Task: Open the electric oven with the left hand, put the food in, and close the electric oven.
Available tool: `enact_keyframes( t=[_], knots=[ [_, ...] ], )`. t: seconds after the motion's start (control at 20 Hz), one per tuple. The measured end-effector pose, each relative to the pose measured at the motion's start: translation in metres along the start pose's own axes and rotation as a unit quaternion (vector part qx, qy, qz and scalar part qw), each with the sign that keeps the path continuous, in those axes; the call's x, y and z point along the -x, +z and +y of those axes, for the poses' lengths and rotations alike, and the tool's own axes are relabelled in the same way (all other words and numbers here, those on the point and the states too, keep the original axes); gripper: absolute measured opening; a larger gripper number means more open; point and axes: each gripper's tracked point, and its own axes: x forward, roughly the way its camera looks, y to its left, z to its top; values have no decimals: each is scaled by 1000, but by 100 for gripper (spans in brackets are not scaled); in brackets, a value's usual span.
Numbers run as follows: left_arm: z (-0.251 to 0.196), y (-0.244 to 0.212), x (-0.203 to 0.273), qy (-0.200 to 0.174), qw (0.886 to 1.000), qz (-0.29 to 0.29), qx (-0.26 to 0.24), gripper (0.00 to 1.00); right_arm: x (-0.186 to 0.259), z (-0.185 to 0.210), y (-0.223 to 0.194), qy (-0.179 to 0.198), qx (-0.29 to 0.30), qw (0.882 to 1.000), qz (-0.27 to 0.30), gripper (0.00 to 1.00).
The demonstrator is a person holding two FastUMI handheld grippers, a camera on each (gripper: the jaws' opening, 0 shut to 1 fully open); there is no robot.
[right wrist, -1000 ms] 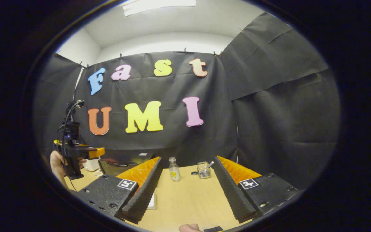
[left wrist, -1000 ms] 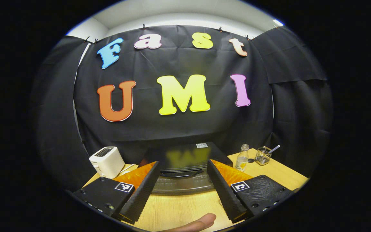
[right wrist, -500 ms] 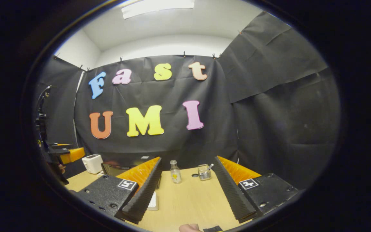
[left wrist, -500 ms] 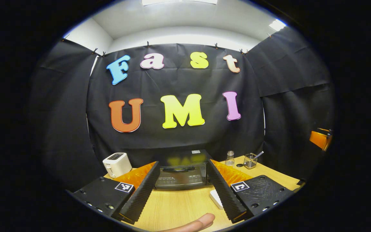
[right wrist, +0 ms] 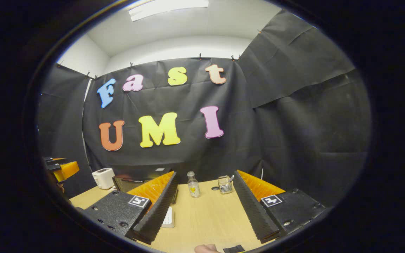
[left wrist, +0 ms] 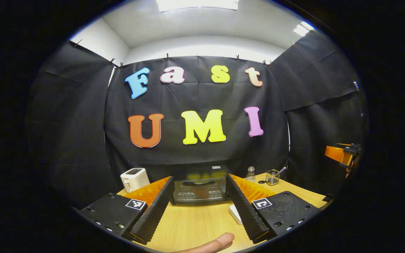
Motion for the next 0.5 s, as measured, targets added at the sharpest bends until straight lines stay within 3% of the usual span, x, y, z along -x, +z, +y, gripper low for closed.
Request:
enact_keyframes(
  t=[0.15,0.2,0.25,0.45,0.5],
  knots=[
    [-4,-9,2,-1,1000,9,10,94,2,-2,2,1,4,1000,-9,100],
    [-5,-10,2,0,1000,11,10,94,3,-2,2,2,3,1000,-10,96],
    [-4,-12,1,2,1000,14,7,94,4,-3,2,4,3,1000,-11,100],
    [3,-10,2,21,1000,11,-7,94,3,-11,1,-1,15,1000,-7,100],
    [5,-9,3,24,1000,8,-5,94,3,-11,1,-1,17,1000,-7,96]
  ],
)
